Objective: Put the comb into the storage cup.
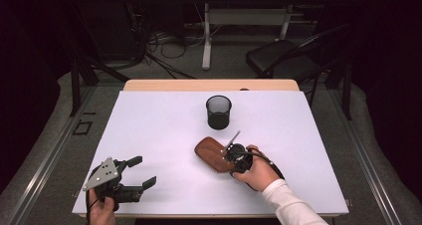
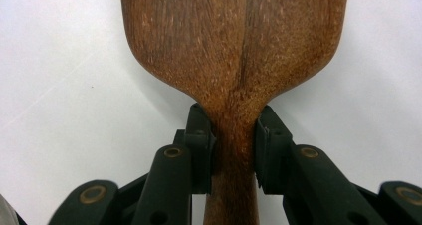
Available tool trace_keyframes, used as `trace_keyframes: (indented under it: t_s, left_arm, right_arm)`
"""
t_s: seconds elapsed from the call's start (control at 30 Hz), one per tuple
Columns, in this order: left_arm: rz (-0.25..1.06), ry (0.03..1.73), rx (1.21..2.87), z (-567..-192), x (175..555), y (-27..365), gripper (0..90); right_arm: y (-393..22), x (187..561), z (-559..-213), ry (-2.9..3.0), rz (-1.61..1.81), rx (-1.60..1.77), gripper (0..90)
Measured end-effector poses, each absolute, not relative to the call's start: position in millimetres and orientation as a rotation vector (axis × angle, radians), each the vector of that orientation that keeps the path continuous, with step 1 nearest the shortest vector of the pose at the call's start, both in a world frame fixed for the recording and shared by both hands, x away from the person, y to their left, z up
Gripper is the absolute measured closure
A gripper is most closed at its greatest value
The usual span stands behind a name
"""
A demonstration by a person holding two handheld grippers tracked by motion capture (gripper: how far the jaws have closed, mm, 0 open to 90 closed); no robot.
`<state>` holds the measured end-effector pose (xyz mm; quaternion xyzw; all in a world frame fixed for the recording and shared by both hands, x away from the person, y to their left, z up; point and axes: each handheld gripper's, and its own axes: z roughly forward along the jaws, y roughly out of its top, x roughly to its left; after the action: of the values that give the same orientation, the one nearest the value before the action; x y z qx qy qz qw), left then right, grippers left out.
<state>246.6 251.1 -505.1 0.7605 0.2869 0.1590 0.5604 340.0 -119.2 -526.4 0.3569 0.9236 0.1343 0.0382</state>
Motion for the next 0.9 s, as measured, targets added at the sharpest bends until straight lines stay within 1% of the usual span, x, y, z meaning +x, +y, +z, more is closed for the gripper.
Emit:
trace_keyframes:
  t_s: [0.9]
  left_arm:
    - [0.376,0.683,1.793,-505.8,246.9,250.6,16.0]
  right_arm:
    - [-126.0,331.6,-524.1,2.771,0.572,1.075,72.6]
